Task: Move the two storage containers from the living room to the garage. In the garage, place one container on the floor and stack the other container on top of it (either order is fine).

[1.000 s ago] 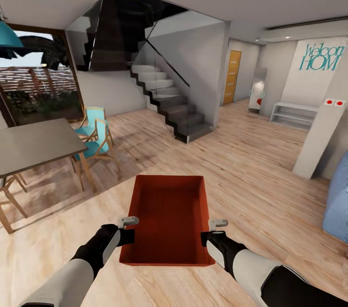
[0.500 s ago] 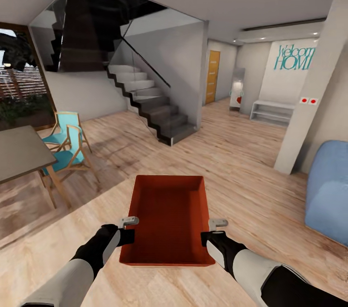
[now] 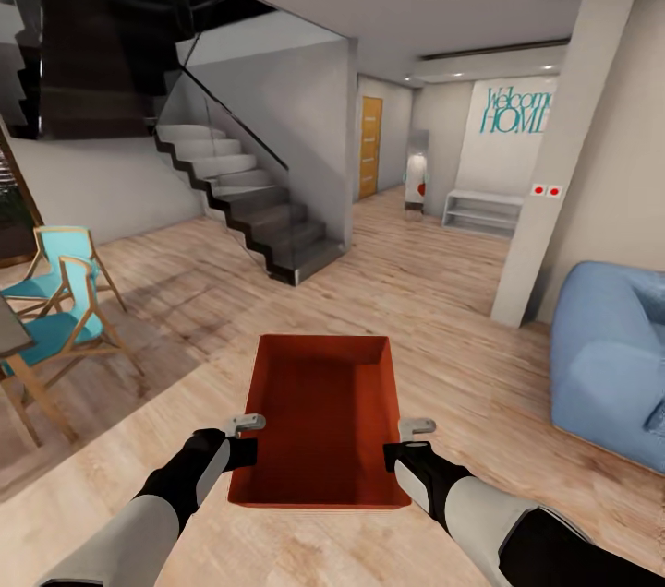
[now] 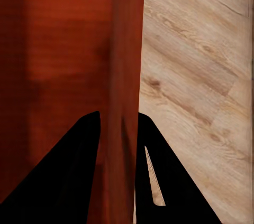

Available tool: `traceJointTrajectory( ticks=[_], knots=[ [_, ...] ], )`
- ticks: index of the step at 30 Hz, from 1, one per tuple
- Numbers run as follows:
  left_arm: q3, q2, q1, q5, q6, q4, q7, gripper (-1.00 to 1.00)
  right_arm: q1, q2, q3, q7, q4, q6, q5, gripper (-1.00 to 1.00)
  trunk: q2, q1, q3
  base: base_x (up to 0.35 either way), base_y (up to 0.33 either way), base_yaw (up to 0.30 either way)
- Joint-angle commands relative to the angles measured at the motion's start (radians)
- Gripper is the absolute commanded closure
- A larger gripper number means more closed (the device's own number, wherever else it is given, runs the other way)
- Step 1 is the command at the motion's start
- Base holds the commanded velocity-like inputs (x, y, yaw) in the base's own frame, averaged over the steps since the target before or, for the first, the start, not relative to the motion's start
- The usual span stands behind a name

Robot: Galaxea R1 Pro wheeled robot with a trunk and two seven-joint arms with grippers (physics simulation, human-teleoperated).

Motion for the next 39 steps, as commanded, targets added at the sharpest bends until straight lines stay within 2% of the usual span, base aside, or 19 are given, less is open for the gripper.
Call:
traceJointTrajectory(
  ticks=[1,6,24,39],
  knots=[
    [0.005,0.001,0.0,-0.031,0.008,-0.001,0.018,1.0,-0.001,-0.001,-0.005,-0.007,-0.003,0.006,0.027,1.0,-0.002,0.001,-0.002,0.323,0.0,-0.235],
    [0.005,0.001,-0.001,-0.031,0.008,-0.001,0.018,1.0,-0.001,-0.001,-0.005,-0.007,-0.003,0.006,0.027,1.0,-0.002,0.001,-0.002,0.323,0.0,-0.203],
    [0.005,0.001,-0.001,-0.031,0.008,-0.001,0.018,1.0,-0.001,-0.001,-0.005,-0.007,-0.003,0.006,0.027,1.0,-0.002,0.001,-0.002,0.322,0.0,-0.011],
    [0.005,0.001,-0.001,-0.031,0.008,-0.001,0.018,1.0,-0.001,-0.001,-0.005,-0.007,-0.003,0.006,0.027,1.0,-0.002,0.001,-0.002,0.323,0.0,-0.24]
  ],
)
